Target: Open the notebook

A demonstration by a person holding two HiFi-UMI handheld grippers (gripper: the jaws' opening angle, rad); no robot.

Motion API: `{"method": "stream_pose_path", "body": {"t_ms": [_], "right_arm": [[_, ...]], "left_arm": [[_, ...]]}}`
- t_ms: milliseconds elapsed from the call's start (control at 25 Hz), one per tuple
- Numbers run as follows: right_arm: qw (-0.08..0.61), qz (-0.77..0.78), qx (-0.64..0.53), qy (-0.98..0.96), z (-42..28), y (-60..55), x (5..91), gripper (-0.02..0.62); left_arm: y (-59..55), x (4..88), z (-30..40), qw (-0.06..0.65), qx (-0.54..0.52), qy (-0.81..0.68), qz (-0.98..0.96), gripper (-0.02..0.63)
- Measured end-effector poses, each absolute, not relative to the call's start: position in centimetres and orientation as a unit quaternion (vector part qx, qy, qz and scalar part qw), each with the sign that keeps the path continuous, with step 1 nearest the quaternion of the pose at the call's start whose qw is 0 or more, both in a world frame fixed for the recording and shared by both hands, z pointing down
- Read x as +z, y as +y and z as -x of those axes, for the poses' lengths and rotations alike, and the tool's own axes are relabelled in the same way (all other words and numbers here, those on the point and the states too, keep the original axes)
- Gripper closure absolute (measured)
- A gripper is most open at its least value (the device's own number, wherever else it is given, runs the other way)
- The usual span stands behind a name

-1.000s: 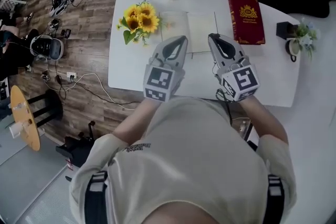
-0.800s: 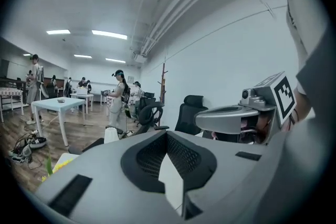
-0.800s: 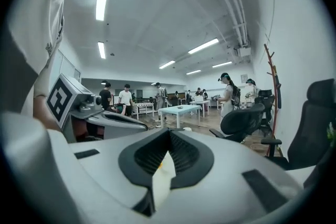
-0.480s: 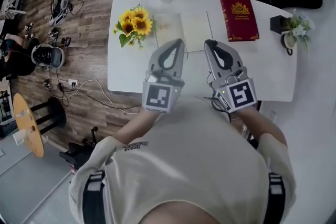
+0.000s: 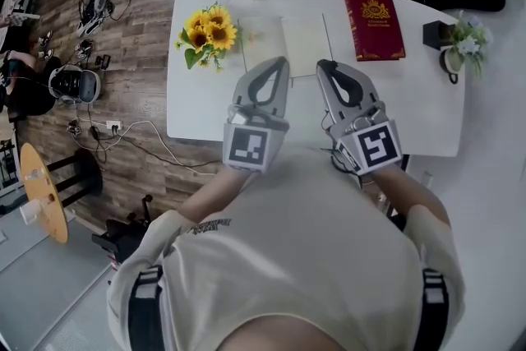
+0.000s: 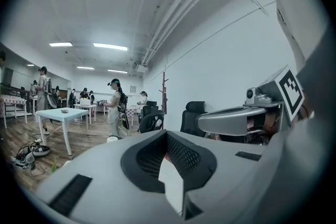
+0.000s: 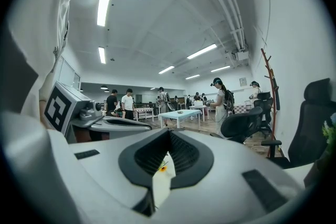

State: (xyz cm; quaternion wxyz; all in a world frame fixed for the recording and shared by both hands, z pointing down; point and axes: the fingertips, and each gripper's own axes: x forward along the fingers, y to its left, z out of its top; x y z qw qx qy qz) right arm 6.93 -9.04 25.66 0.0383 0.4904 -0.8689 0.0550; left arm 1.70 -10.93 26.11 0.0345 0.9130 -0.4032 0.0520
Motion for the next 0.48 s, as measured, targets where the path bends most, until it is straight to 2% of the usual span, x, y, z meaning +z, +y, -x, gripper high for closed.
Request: {"method": "stream_pose_path", "body": {"t_ms": [480], "right_arm": [[0.04,-0.475,0.071,-0.876,-6.22,-8.74,26.25,0.594]], "left_arm": [[-10.41,27.03,-1.41,0.038,0.072,-0.404,-0.911,0.604]]}}
